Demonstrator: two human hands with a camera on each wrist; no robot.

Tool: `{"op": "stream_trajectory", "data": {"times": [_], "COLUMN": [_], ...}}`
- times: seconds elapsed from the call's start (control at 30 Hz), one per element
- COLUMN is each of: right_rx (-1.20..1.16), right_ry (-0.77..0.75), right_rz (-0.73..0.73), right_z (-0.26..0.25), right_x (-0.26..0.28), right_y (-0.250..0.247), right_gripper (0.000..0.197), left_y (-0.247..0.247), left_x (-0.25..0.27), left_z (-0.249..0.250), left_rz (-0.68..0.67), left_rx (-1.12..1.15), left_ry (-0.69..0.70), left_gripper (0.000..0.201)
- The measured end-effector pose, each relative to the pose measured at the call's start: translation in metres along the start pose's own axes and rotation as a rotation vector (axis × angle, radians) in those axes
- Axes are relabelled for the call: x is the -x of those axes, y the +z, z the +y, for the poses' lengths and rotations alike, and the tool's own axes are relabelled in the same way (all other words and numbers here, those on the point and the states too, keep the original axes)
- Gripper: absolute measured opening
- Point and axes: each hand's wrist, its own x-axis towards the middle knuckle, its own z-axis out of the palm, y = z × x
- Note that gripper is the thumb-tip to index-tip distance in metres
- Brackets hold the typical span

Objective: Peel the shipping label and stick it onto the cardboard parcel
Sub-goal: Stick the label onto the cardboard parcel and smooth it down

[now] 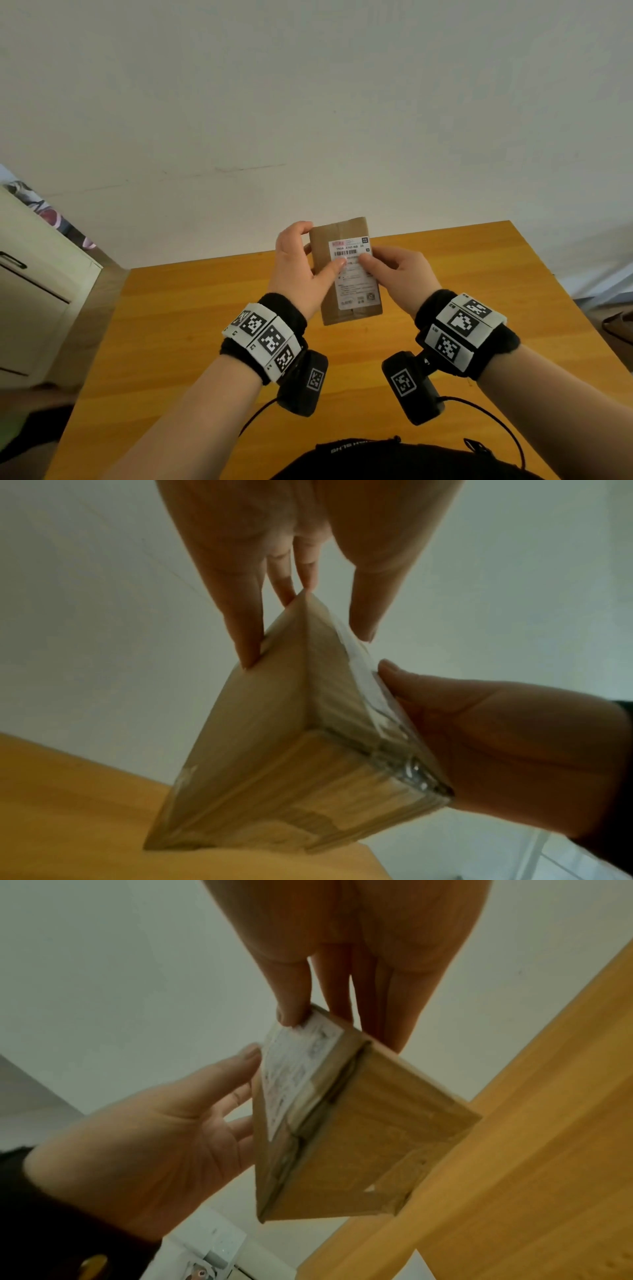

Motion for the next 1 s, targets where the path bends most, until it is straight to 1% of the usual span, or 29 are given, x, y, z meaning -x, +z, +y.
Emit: {"op": "stream_trajectory", "data": {"times": [0.07,0.13,0.2,0.27,0.33,0.47,0.6,0.67,0.73,0.83,0.9,1.0], "right_rx": [0.027,0.041,0.051,0.058,0.061,0.065,0.054,0.054,0.063,0.064,0.051,0.046], "right_ry": [-0.012,-0.011,0.000,0.012,0.029,0.093,0.197,0.264,0.333,0.413,0.450,0.484], "right_rz": [-0.008,-0.011,-0.023,-0.033,-0.037,-0.042,-0.006,0.017,0.011,-0.015,-0.021,-0.044], "right_z": [-0.001,-0.001,-0.001,0.000,0.003,0.011,0.023,0.030,0.037,0.047,0.053,0.059], "right_x": [-0.003,-0.007,-0.011,-0.015,-0.020,-0.030,-0.044,-0.052,-0.060,-0.068,-0.073,-0.082], "right_y": [0.005,0.009,0.013,0.017,0.020,0.025,0.027,0.028,0.030,0.036,0.040,0.042], "right_gripper": [0.032,0.032,0.031,0.030,0.030,0.030,0.028,0.028,0.029,0.031,0.032,0.035], "left_y": [-0.003,-0.006,-0.009,-0.012,-0.013,-0.006,0.008,0.016,0.022,0.030,0.034,0.038], "left_x": [-0.005,-0.011,-0.016,-0.022,-0.027,-0.036,-0.040,-0.040,-0.039,-0.040,-0.041,-0.044], "left_z": [-0.006,-0.012,-0.019,-0.023,-0.028,-0.039,-0.048,-0.053,-0.058,-0.066,-0.070,-0.077], "left_rz": [0.024,-0.002,-0.003,0.017,0.006,-0.048,-0.158,-0.224,-0.299,-0.410,-0.435,-0.438], "left_rx": [-0.081,-0.128,-0.101,-0.026,0.030,0.114,0.182,0.193,0.206,0.137,0.090,0.089], "left_ry": [-0.037,-0.076,-0.110,-0.164,-0.215,-0.279,-0.330,-0.362,-0.397,-0.426,-0.443,-0.481], "left_gripper": [0.073,0.078,0.070,0.058,0.051,0.044,0.040,0.046,0.057,0.073,0.077,0.076]}}
